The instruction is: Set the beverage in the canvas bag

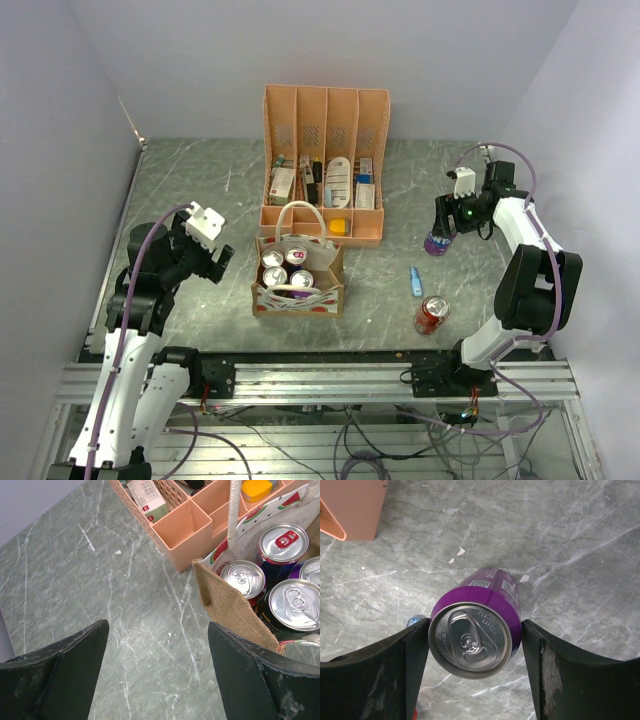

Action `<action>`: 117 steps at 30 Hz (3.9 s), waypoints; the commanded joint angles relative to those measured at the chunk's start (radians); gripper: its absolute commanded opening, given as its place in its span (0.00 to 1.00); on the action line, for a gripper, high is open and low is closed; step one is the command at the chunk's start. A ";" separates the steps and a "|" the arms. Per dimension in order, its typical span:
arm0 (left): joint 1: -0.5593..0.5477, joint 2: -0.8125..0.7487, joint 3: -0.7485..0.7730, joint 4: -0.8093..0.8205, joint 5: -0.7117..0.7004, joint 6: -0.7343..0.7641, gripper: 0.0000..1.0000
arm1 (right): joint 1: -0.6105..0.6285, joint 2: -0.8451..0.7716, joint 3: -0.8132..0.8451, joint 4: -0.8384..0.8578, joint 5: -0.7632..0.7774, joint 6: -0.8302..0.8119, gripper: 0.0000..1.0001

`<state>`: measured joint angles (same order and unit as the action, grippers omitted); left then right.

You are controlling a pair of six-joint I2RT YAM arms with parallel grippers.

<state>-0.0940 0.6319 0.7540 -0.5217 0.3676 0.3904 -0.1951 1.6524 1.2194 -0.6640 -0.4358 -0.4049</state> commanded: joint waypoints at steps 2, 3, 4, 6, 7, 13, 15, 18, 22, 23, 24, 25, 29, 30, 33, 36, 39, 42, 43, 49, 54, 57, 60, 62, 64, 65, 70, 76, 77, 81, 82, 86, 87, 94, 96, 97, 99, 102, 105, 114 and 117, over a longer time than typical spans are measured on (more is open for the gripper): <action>0.011 -0.008 -0.010 0.022 0.023 0.013 0.91 | 0.001 0.008 0.021 -0.019 -0.015 -0.010 0.65; 0.011 -0.008 -0.003 0.015 0.023 0.014 0.91 | 0.001 0.007 0.027 -0.024 -0.016 -0.010 0.62; 0.011 -0.009 0.000 0.010 0.021 0.015 0.92 | 0.001 0.004 0.034 -0.030 -0.019 -0.011 0.58; 0.011 -0.005 0.004 0.013 0.018 0.016 0.92 | 0.002 -0.010 0.041 -0.037 -0.025 -0.014 0.50; 0.011 0.007 0.012 0.009 0.012 0.018 0.91 | 0.002 -0.020 0.046 -0.040 -0.028 -0.015 0.45; 0.010 0.068 0.073 -0.028 -0.015 0.013 0.90 | 0.003 -0.073 0.108 -0.076 -0.048 -0.013 0.15; 0.011 0.077 0.086 -0.038 -0.008 0.002 0.89 | 0.008 -0.090 0.140 -0.092 -0.056 -0.011 0.06; 0.011 0.078 0.082 -0.032 0.003 0.000 0.89 | 0.027 -0.121 0.203 -0.122 -0.068 -0.008 0.00; 0.011 0.079 0.094 -0.050 0.007 0.003 0.89 | 0.112 -0.173 0.286 -0.164 -0.068 -0.003 0.00; 0.011 0.079 0.091 -0.048 0.008 0.004 0.89 | 0.144 -0.187 0.305 -0.174 -0.063 -0.001 0.00; 0.011 0.081 0.090 -0.043 0.007 0.002 0.89 | 0.180 -0.200 0.323 -0.183 -0.053 -0.003 0.00; 0.011 0.083 0.093 -0.046 0.004 0.001 0.89 | 0.224 -0.212 0.341 -0.193 -0.040 -0.005 0.00; 0.011 0.096 0.110 -0.065 0.024 0.005 0.88 | 0.366 -0.247 0.413 -0.238 -0.081 -0.017 0.00; 0.011 0.100 0.111 -0.064 0.028 0.004 0.87 | 0.396 -0.250 0.431 -0.250 -0.116 -0.019 0.00; 0.011 0.121 0.136 -0.093 0.064 0.005 0.84 | 0.479 -0.253 0.482 -0.294 -0.207 -0.047 0.00; 0.011 0.147 0.168 -0.140 0.137 0.031 0.82 | 0.551 -0.250 0.508 -0.313 -0.256 -0.077 0.00; 0.011 0.185 0.234 -0.219 0.229 0.064 0.79 | 0.637 -0.242 0.511 -0.313 -0.264 -0.104 0.00; 0.011 0.226 0.292 -0.319 0.308 0.114 0.78 | 0.709 -0.227 0.496 -0.309 -0.280 -0.125 0.00; 0.010 0.242 0.313 -0.353 0.327 0.131 0.77 | 0.735 -0.223 0.489 -0.303 -0.281 -0.128 0.00; -0.001 0.310 0.379 -0.604 0.505 0.362 0.75 | 0.838 -0.188 0.448 -0.261 -0.284 -0.132 0.00; -0.047 0.318 0.374 -0.646 0.534 0.441 0.74 | 0.898 -0.146 0.431 -0.236 -0.310 -0.128 0.00; -0.125 0.337 0.373 -0.625 0.523 0.425 0.73 | 0.922 -0.102 0.441 -0.256 -0.312 -0.135 0.00; -0.230 0.362 0.367 -0.579 0.489 0.371 0.72 | 0.937 -0.079 0.421 -0.246 -0.297 -0.133 0.00; -0.267 0.378 0.366 -0.569 0.495 0.371 0.71 | 0.944 -0.069 0.414 -0.246 -0.270 -0.138 0.00; -0.279 0.387 0.363 -0.564 0.508 0.378 0.68 | 0.944 -0.068 0.408 -0.251 -0.254 -0.142 0.00; -0.289 0.389 0.361 -0.560 0.514 0.380 0.66 | 0.944 -0.070 0.404 -0.254 -0.241 -0.143 0.00; -0.325 0.402 0.337 -0.554 0.534 0.393 0.58 | 0.944 -0.111 0.372 -0.244 -0.151 -0.146 0.00; -0.366 0.439 0.328 -0.587 0.556 0.436 0.52 | 0.944 -0.146 0.328 -0.255 -0.073 -0.164 0.00; -0.370 0.442 0.332 -0.593 0.570 0.440 0.50 | 0.943 -0.152 0.324 -0.255 -0.062 -0.164 0.00; -0.372 0.445 0.334 -0.613 0.616 0.472 0.41 | 0.930 -0.167 0.316 -0.244 -0.029 -0.158 0.00; -0.372 0.445 0.327 -0.611 0.622 0.474 0.37 | 0.927 -0.169 0.314 -0.240 -0.019 -0.154 0.00; -0.372 0.434 0.287 -0.594 0.617 0.481 0.23 | 0.920 -0.164 0.304 -0.208 0.053 -0.123 0.00; -0.372 0.430 0.278 -0.583 0.614 0.477 0.20 | 0.919 -0.161 0.299 -0.199 0.066 -0.119 0.00; -0.373 0.424 0.277 -0.577 0.599 0.478 0.10 | 0.927 -0.106 0.304 -0.179 0.049 -0.098 0.00; -0.374 0.425 0.281 -0.593 0.592 0.502 0.09 | 0.934 -0.090 0.312 -0.180 0.056 -0.099 0.00; -0.374 0.425 0.283 -0.595 0.583 0.505 0.09 | 0.938 -0.082 0.314 -0.181 0.059 -0.099 0.00; -0.377 0.427 0.288 -0.598 0.568 0.514 0.09 | 0.948 -0.064 0.318 -0.189 0.065 -0.104 0.00; -0.381 0.428 0.295 -0.614 0.563 0.538 0.09 | 0.964 -0.024 0.343 -0.217 0.069 -0.108 0.00; -0.385 0.418 0.290 -0.607 0.557 0.549 0.08 | 0.968 -0.004 0.337 -0.205 0.096 -0.095 0.00; -0.385 0.361 0.243 -0.573 0.522 0.593 0.07 | 0.986 0.058 0.340 -0.186 0.115 -0.062 0.00; -0.384 0.365 0.248 -0.572 0.527 0.591 0.07 | 0.994 0.064 0.326 -0.166 0.149 -0.062 0.00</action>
<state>-0.4686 0.9970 1.0050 -1.1156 0.8936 0.9504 0.7860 1.7130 1.5223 -0.8795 -0.3336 -0.4778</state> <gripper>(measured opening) 0.156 0.652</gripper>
